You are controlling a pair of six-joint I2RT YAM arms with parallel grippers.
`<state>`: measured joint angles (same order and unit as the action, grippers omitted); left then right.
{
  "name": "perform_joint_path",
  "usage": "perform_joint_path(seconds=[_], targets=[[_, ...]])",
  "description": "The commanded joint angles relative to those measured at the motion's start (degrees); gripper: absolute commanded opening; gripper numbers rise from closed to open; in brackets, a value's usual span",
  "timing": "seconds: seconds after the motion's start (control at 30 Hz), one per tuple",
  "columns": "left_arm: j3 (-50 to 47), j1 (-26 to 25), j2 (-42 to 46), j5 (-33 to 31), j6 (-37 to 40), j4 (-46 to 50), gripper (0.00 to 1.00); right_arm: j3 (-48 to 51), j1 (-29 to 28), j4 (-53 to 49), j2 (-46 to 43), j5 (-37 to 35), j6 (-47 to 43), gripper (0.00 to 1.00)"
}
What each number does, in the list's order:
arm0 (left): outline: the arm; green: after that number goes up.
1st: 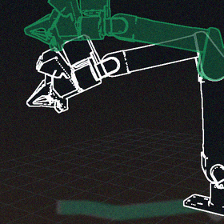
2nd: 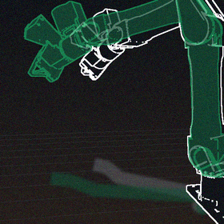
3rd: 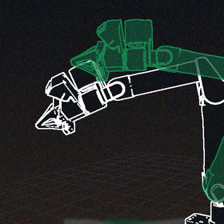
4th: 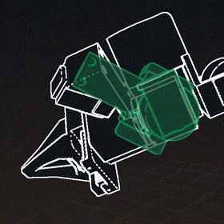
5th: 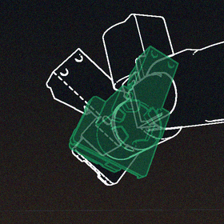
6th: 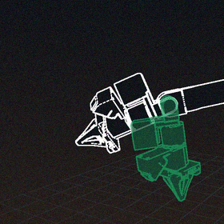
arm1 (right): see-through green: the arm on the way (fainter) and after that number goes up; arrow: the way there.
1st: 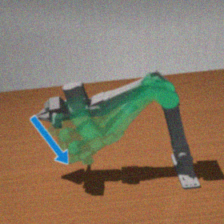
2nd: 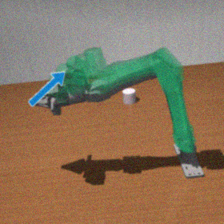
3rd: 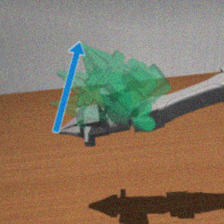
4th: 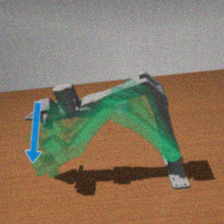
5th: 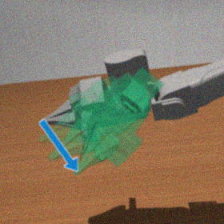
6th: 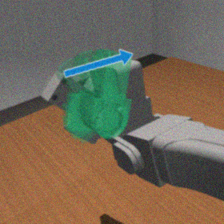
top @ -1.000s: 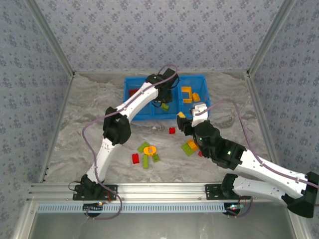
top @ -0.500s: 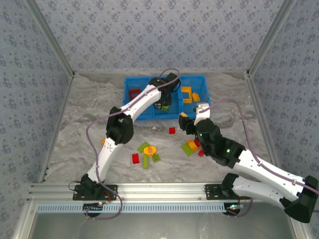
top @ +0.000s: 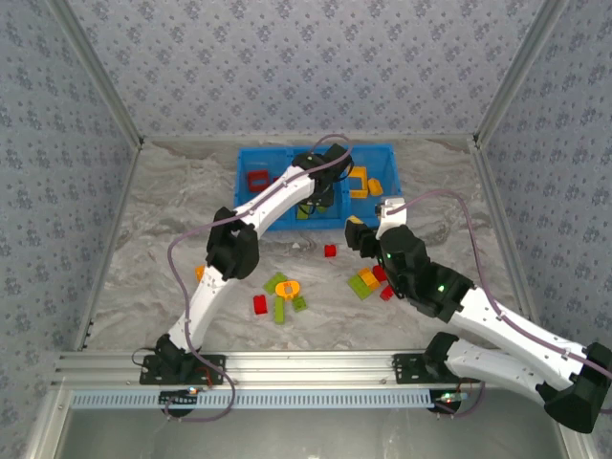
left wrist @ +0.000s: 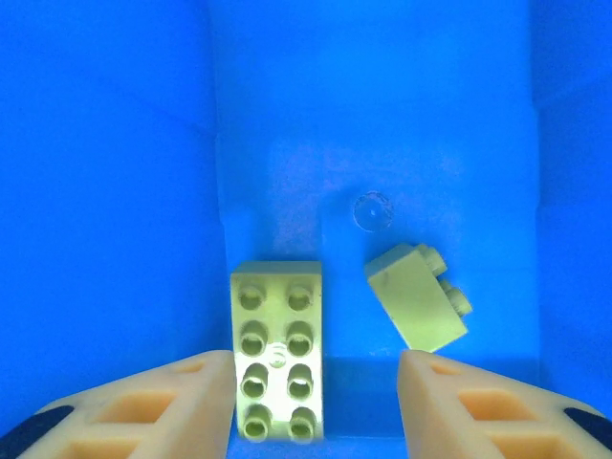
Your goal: Sort the legos into containers by color
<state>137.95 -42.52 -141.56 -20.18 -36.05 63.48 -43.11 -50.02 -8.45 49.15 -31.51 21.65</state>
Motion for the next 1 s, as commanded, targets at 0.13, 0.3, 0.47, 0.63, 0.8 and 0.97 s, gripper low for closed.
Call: perform_joint_path(seconds=[0.13, 0.3, 0.47, 0.63, 0.8, 0.97], targets=[[2.6, -1.3, 11.4, -2.1, -0.8, 1.1, 0.41, -2.1, 0.5, -5.9, -1.7, 0.0, 0.7, 0.68], [0.9, -2.6, 21.3, -4.0, -2.3, 0.4, 0.4, -2.9, 0.7, -14.8, -2.1, -0.9, 3.8, 0.66], [-11.5, -4.4, 36.8, -3.8, -1.5, -5.8, 0.43, -3.0, 0.3, -21.8, -2.0, 0.5, 6.6, 0.62], [-33.4, -4.9, 55.4, 0.0, -2.1, -12.8, 0.6, -2.7, -0.9, -22.3, 0.7, 6.2, 5.8, 0.61], [-54.1, -5.0, 73.0, 4.4, -4.3, -14.7, 0.66, -2.3, -6.9, -14.5, 9.2, 18.2, -3.1, 0.66], [-70.8, -4.9, 90.4, 7.1, -9.5, -12.7, 0.66, -7.8, -11.8, -14.2, 21.4, 22.9, -12.6, 0.72]])
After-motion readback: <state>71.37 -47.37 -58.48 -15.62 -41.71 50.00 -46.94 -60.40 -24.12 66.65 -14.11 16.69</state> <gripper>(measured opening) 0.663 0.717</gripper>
